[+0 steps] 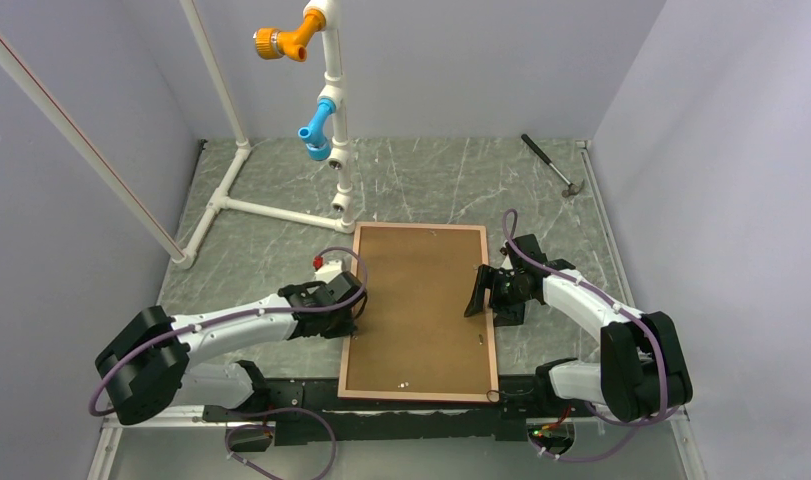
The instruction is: Put the photo into the frame
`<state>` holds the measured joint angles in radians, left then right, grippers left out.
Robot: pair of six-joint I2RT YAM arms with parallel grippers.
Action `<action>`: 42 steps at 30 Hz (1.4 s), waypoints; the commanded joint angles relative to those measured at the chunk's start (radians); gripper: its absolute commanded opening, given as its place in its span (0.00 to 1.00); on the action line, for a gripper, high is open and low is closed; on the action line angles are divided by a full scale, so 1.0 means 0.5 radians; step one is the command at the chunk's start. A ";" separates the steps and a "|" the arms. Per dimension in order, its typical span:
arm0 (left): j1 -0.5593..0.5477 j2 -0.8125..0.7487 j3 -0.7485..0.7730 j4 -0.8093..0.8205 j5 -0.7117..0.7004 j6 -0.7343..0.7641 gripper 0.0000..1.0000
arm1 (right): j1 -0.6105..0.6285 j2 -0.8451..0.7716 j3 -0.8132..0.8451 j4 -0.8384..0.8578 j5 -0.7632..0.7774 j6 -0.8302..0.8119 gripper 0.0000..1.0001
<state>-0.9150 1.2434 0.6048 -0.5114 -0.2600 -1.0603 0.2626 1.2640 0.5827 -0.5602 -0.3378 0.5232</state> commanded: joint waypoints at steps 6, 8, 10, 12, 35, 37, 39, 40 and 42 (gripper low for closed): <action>-0.115 0.072 -0.010 -0.123 0.080 0.066 0.09 | 0.015 0.038 0.008 0.144 -0.105 0.000 0.76; -0.158 0.127 0.024 -0.168 0.071 0.068 0.10 | 0.018 0.042 0.012 0.139 -0.106 -0.003 0.76; -0.196 0.181 0.056 -0.217 0.058 0.067 0.12 | 0.015 0.038 0.013 0.136 -0.105 0.000 0.76; -0.229 0.235 0.084 -0.265 0.043 0.059 0.12 | 0.017 0.034 0.014 0.133 -0.108 0.000 0.76; -0.333 0.106 0.159 -0.366 -0.007 0.010 0.69 | 0.017 0.017 -0.007 0.137 -0.125 0.038 0.76; -0.306 0.093 0.200 -0.360 -0.008 0.030 0.77 | 0.017 0.003 0.002 0.122 -0.119 0.040 0.76; -0.274 0.094 0.244 -0.346 -0.008 0.057 0.80 | 0.018 -0.009 0.006 0.116 -0.119 0.040 0.76; -0.250 0.098 0.265 -0.331 -0.004 0.073 0.81 | 0.018 -0.012 0.005 0.117 -0.121 0.042 0.76; -0.182 0.109 0.294 -0.275 0.022 0.123 0.82 | 0.016 -0.015 0.001 0.122 -0.123 0.044 0.76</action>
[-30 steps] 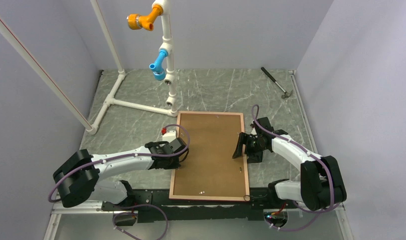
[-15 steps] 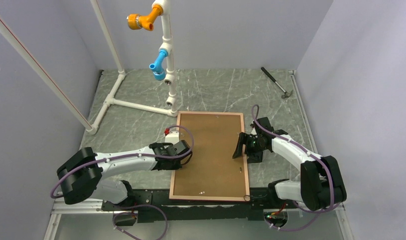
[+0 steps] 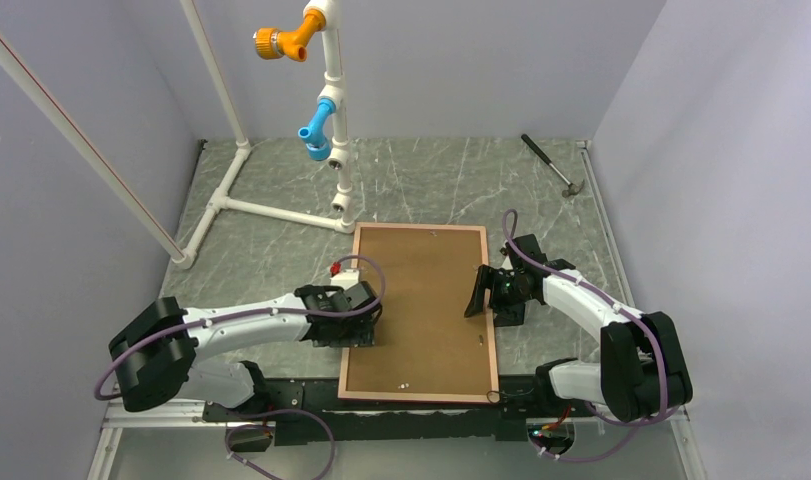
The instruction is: Put the photo into the frame
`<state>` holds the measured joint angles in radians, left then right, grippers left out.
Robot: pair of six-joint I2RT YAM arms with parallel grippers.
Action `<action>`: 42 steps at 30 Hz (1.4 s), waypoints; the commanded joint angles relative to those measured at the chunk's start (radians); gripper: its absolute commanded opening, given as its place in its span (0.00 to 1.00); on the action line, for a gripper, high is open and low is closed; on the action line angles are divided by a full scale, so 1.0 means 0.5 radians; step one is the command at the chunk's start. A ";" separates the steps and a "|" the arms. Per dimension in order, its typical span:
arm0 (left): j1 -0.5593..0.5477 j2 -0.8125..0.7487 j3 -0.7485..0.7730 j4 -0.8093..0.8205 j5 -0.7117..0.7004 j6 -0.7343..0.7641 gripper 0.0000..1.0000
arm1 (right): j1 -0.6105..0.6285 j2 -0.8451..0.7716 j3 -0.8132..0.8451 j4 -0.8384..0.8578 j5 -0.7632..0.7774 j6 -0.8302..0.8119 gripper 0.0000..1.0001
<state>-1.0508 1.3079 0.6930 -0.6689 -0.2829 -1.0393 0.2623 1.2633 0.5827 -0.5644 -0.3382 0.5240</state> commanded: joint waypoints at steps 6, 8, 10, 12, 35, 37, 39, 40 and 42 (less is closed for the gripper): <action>0.393 0.005 0.161 0.276 0.189 0.258 0.83 | 0.019 0.031 -0.005 0.155 -0.135 0.026 0.76; 0.488 0.038 0.184 0.352 0.211 0.309 0.83 | 0.018 0.055 -0.001 0.176 -0.144 0.019 0.76; 0.574 0.096 0.232 0.418 0.242 0.353 0.82 | 0.015 0.081 0.010 0.175 -0.143 0.003 0.76; 0.641 0.174 0.297 0.442 0.259 0.389 0.78 | 0.017 0.099 0.016 0.180 -0.148 -0.001 0.76; 0.773 0.876 0.858 0.330 -0.115 0.468 0.61 | 0.017 0.074 0.004 0.159 -0.113 -0.043 0.76; 0.774 0.912 0.891 0.302 -0.148 0.465 0.60 | 0.017 0.080 0.002 0.162 -0.112 -0.048 0.76; 0.776 0.939 0.902 0.293 -0.167 0.475 0.59 | 0.018 0.086 -0.005 0.170 -0.118 -0.048 0.76; 0.773 0.952 0.908 0.290 -0.177 0.485 0.59 | 0.017 0.090 -0.006 0.171 -0.118 -0.048 0.76; 0.775 0.976 0.918 0.261 -0.202 0.496 0.59 | 0.017 0.095 -0.011 0.177 -0.120 -0.051 0.76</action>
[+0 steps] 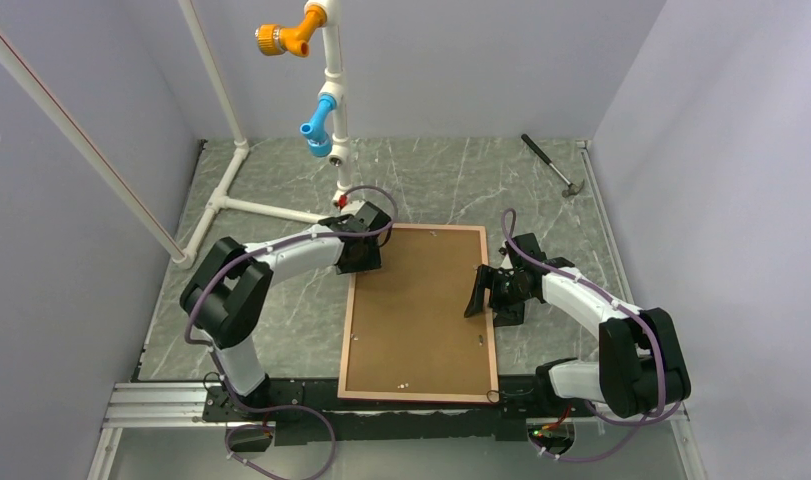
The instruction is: Put the photo into the frame
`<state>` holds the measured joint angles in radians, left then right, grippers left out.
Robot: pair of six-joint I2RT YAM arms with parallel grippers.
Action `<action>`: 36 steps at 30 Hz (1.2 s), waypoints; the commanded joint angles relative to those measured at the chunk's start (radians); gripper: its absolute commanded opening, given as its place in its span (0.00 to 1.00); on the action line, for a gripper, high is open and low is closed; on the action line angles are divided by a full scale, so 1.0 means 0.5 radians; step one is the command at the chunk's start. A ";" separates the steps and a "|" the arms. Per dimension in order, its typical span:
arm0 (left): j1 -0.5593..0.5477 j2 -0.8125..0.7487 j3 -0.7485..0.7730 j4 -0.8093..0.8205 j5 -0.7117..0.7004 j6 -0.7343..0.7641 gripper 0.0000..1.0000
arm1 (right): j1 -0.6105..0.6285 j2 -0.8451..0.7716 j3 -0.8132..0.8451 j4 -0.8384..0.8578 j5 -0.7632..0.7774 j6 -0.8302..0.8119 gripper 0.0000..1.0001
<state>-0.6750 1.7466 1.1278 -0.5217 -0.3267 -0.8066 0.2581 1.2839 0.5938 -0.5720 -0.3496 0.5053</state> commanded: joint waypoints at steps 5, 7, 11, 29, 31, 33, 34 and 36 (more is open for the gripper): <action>0.020 0.103 0.039 -0.025 -0.096 0.060 0.68 | 0.026 0.059 -0.040 0.204 -0.099 -0.014 0.76; 0.019 0.135 0.046 -0.017 -0.080 0.065 0.66 | 0.026 0.067 -0.039 0.211 -0.106 -0.013 0.76; 0.016 0.192 0.057 -0.014 -0.062 0.070 0.56 | 0.025 0.071 -0.045 0.210 -0.106 -0.020 0.76; 0.009 0.046 -0.140 0.165 0.072 0.178 0.01 | 0.025 0.066 -0.039 0.183 -0.048 -0.032 0.76; -0.003 -0.019 -0.161 0.166 0.071 0.178 0.18 | 0.027 0.059 -0.038 0.178 -0.042 -0.032 0.76; -0.013 -0.101 -0.197 0.156 0.071 0.169 0.46 | 0.027 0.055 -0.035 0.168 -0.030 -0.035 0.76; -0.024 -0.153 -0.219 0.150 0.071 0.159 0.54 | 0.026 0.051 -0.034 0.163 -0.027 -0.033 0.76; -0.040 -0.262 -0.294 0.153 0.078 0.134 0.64 | 0.025 0.041 -0.034 0.162 -0.031 -0.025 0.76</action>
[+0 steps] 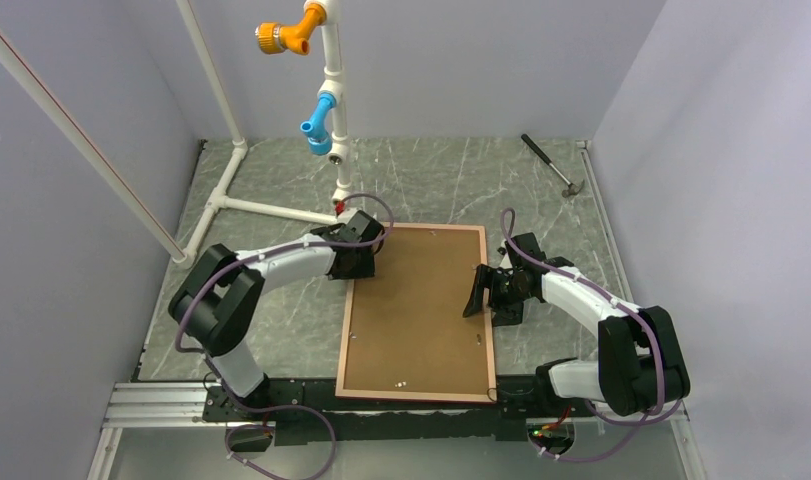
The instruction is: Put the photo into the frame
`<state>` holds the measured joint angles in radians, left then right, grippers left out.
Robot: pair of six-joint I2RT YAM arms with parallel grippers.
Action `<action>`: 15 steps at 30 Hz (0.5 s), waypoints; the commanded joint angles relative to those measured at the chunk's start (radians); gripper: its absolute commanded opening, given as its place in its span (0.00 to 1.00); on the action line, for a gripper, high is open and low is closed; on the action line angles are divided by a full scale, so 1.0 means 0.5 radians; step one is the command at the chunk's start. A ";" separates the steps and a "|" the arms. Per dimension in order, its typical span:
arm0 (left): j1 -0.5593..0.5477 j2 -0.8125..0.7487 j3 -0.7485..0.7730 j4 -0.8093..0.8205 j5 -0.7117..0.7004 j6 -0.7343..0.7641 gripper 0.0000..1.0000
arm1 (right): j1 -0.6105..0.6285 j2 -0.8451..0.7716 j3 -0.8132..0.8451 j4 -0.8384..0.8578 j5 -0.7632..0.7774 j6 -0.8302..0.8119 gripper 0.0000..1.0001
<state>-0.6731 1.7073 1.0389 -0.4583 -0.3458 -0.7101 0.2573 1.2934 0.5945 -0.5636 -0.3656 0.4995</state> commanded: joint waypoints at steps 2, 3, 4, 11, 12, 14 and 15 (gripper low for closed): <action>-0.052 -0.316 -0.194 0.031 0.137 -0.100 0.71 | 0.028 0.012 -0.040 0.147 -0.007 -0.004 0.76; -0.050 -0.374 -0.237 0.044 0.159 -0.115 0.73 | 0.031 0.007 -0.040 0.147 -0.006 0.000 0.76; -0.051 -0.430 -0.283 0.057 0.176 -0.134 0.74 | 0.031 0.003 -0.041 0.146 -0.005 0.002 0.76; -0.053 -0.715 -0.560 0.137 0.357 -0.250 0.76 | 0.048 -0.028 -0.007 0.044 0.126 0.019 0.74; -0.051 -0.745 -0.595 0.149 0.381 -0.269 0.77 | 0.056 -0.042 -0.003 0.018 0.165 0.033 0.74; -0.051 -0.802 -0.665 0.179 0.414 -0.294 0.76 | 0.088 -0.061 0.011 -0.017 0.245 0.059 0.73; -0.050 -0.828 -0.693 0.187 0.422 -0.307 0.76 | 0.106 -0.062 0.018 -0.033 0.283 0.071 0.73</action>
<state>-0.6975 1.3476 0.7387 -0.4084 -0.1921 -0.8139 0.2817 1.2804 0.5945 -0.5682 -0.3237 0.5110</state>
